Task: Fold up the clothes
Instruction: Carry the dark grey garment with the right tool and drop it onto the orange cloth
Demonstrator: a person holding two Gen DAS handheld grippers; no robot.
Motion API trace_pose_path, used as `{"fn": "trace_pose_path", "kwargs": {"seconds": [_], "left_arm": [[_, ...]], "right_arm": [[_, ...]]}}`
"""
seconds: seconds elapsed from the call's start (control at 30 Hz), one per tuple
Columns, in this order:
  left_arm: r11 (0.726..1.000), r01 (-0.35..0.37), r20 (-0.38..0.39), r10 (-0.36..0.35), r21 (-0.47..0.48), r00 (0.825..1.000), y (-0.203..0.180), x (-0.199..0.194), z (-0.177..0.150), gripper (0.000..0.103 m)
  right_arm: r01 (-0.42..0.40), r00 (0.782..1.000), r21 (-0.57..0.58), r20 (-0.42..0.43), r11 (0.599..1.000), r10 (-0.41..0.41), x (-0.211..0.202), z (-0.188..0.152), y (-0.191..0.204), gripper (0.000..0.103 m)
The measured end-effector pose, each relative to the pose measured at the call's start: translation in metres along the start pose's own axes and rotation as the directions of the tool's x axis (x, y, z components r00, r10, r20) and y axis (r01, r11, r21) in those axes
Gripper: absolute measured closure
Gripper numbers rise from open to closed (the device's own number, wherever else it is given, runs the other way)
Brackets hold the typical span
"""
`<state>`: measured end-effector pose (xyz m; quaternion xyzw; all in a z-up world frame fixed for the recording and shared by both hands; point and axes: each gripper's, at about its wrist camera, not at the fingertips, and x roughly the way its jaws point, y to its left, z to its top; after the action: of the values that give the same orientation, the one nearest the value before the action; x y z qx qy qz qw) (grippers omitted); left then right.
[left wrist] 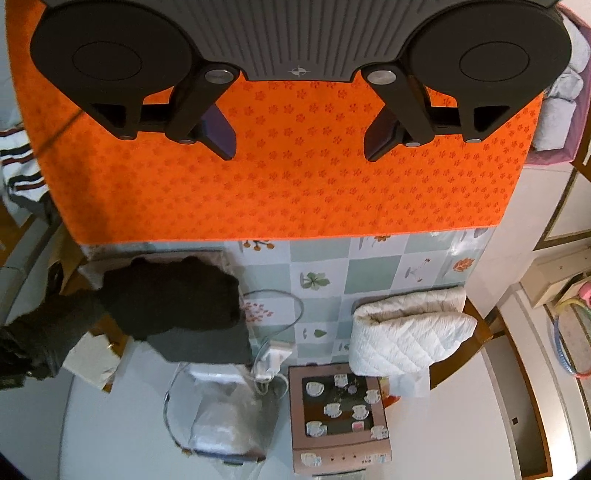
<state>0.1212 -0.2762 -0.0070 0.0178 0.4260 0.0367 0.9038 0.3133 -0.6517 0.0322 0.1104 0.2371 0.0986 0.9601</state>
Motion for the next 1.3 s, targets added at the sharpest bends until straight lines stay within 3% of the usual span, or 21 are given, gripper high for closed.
{"fn": "trace_pose_path", "kwargs": {"seconds": [0.17, 0.3, 0.57, 0.77, 1.07, 1.3], "left_arm": [[0.998, 0.061, 0.058, -0.062, 0.016, 0.996, 0.012, -0.024, -0.012, 0.025], [0.993, 0.105, 0.07, -0.109, 0.056, 0.992, 0.024, -0.037, -0.027, 0.028], [0.984, 0.164, 0.04, -0.167, 0.072, 0.985, 0.063, -0.046, -0.055, 0.028], [0.987, 0.159, 0.023, -0.16, 0.036, 0.987, 0.091, -0.049, -0.075, 0.028], [0.985, 0.171, -0.027, -0.171, 0.016, 0.985, 0.104, -0.037, -0.093, 0.028], [0.959, 0.28, -0.076, -0.277, 0.044, 0.958, 0.076, -0.014, -0.085, 0.028]], "right_arm": [[-0.123, 0.99, -0.038, -0.069, 0.992, 0.12, -0.071, -0.017, 0.044, 0.095], [-0.198, 0.968, -0.054, -0.168, 0.979, 0.187, -0.104, -0.048, 0.086, 0.095], [-0.3, 0.913, -0.126, -0.324, 0.945, 0.247, -0.12, -0.108, 0.187, 0.102], [-0.395, 0.86, -0.179, -0.417, 0.901, 0.295, -0.122, -0.148, 0.257, 0.102], [-0.312, 0.834, -0.168, -0.519, 0.935, 0.185, -0.149, -0.199, 0.249, 0.099], [-0.143, 0.846, -0.096, -0.528, 0.985, 0.071, -0.173, -0.227, 0.2, 0.098]]}}
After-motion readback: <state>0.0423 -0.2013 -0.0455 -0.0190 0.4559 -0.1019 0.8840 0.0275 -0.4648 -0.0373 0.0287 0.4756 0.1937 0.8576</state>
